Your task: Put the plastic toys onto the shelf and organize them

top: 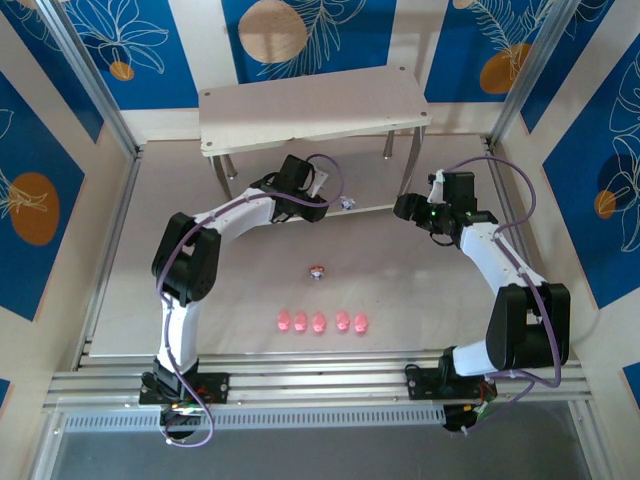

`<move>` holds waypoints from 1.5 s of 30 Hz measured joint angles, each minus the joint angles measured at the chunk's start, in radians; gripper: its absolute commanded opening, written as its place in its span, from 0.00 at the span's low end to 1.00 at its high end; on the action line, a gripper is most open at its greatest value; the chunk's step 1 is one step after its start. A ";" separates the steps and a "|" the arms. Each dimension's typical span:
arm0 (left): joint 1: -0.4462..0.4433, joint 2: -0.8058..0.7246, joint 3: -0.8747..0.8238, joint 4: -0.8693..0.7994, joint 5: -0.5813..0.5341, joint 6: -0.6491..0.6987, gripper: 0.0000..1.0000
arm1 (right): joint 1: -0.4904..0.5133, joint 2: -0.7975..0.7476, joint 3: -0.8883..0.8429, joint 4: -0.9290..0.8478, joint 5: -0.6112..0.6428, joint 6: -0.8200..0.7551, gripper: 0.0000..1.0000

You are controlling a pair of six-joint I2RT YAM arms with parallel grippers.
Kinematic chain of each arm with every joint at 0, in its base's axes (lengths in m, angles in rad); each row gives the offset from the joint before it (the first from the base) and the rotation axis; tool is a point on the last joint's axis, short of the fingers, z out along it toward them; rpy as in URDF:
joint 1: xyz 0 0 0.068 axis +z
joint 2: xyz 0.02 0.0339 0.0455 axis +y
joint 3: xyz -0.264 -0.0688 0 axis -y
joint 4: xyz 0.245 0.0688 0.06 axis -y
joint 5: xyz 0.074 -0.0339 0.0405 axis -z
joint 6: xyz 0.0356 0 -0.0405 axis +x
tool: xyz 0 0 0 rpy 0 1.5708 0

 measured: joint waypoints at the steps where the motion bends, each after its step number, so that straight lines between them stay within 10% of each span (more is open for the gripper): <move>1: 0.000 0.000 0.000 0.000 -0.001 0.000 0.41 | 0.000 0.000 0.000 0.000 0.000 0.000 0.68; 45: 0.016 0.000 -0.002 -0.037 -0.097 0.004 0.40 | 0.000 0.005 0.000 0.024 -0.019 0.008 0.68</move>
